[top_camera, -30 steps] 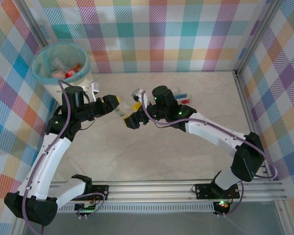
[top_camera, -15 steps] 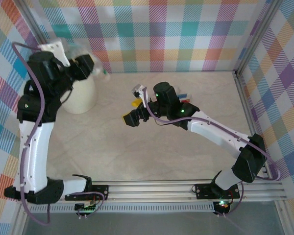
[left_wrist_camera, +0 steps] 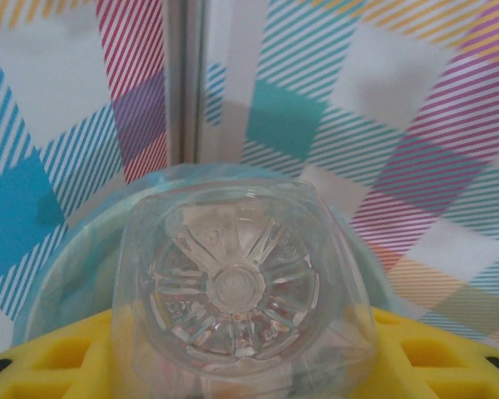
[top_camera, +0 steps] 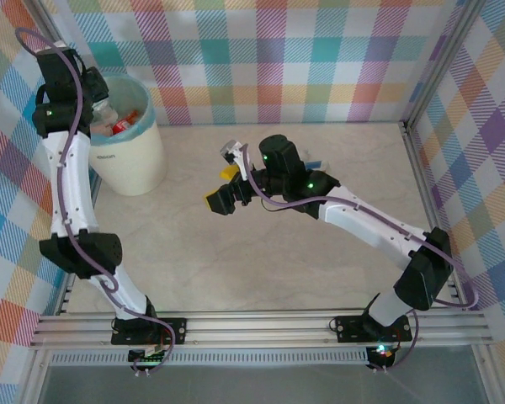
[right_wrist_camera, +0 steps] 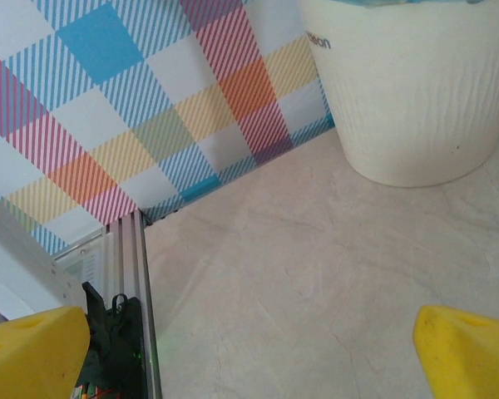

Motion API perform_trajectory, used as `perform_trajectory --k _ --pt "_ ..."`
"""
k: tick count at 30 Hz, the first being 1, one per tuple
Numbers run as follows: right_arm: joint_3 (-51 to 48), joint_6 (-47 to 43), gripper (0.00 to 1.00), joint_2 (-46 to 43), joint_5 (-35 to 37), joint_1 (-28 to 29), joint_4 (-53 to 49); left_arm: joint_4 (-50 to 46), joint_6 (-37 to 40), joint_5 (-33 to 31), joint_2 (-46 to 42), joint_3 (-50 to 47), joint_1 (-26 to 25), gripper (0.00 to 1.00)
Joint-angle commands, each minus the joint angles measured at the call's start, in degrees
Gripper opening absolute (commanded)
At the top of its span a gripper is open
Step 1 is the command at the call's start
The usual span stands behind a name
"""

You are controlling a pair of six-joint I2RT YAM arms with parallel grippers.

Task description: Put the plastic bottles in the bin

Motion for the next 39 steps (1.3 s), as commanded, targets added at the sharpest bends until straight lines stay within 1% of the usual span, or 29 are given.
perform_trajectory --k 1,4,6,10,12,14,17,22,25,27,29,33,35,37,39 --pt "2.0 -1.1 1.00 0.5 -1.6 0.4 -1.2 4.8 -1.5 3.3 1.9 1.6 1.7 0.53" --pt "1.8 -0.9 1.00 0.6 -1.6 0.4 -1.5 6.3 -1.1 6.3 4.3 1.6 1.9 0.55" --pt "1.6 -0.7 1.00 0.5 -1.7 0.5 -1.5 6.5 -1.2 8.1 5.5 1.8 1.9 0.58" --pt "1.1 -0.4 1.00 0.2 -1.6 0.6 -1.8 5.1 -1.7 10.2 6.7 2.6 1.9 0.75" --pt "0.9 -0.4 1.00 -0.1 -1.5 0.7 -1.9 4.7 -1.9 10.9 6.8 2.9 1.9 0.85" --pt "0.7 -0.4 1.00 -0.2 -1.5 0.7 -2.0 4.0 -2.0 10.7 6.8 3.3 1.9 0.89" --pt "0.6 -0.4 1.00 -0.4 -1.5 0.9 -2.1 3.5 -1.9 10.2 6.6 3.3 1.9 0.88" --pt "0.4 -0.4 0.99 -0.7 -1.6 1.1 -2.3 2.6 -1.9 10.3 6.5 3.3 1.9 0.85" --pt "0.3 -0.4 0.99 -0.8 -1.4 1.1 -2.6 2.0 -2.4 11.4 6.7 3.3 1.9 0.83" --pt "0.2 -0.4 0.99 -0.8 -1.0 1.2 -3.1 1.7 -2.8 13.3 6.9 3.3 1.9 0.82" --pt "0.9 -0.4 0.99 -0.3 1.0 1.1 -4.7 1.1 -3.2 14.9 7.4 3.5 1.9 0.82" --pt "4.3 -0.9 1.00 2.0 7.8 1.1 -10.9 -4.6 -4.7 17.6 10.1 6.1 1.8 0.77" --pt "5.6 -1.2 1.00 2.9 11.3 0.7 -13.2 -5.7 -5.5 19.6 9.9 5.7 1.6 0.75" --pt "6.6 -1.3 1.00 3.6 14.2 -0.4 -15.1 -5.9 -6.0 21.1 9.2 5.2 1.0 0.74" --pt "7.6 -0.6 1.00 4.7 15.6 -2.4 -16.9 -5.9 -5.7 21.3 8.1 5.2 -0.3 0.74"
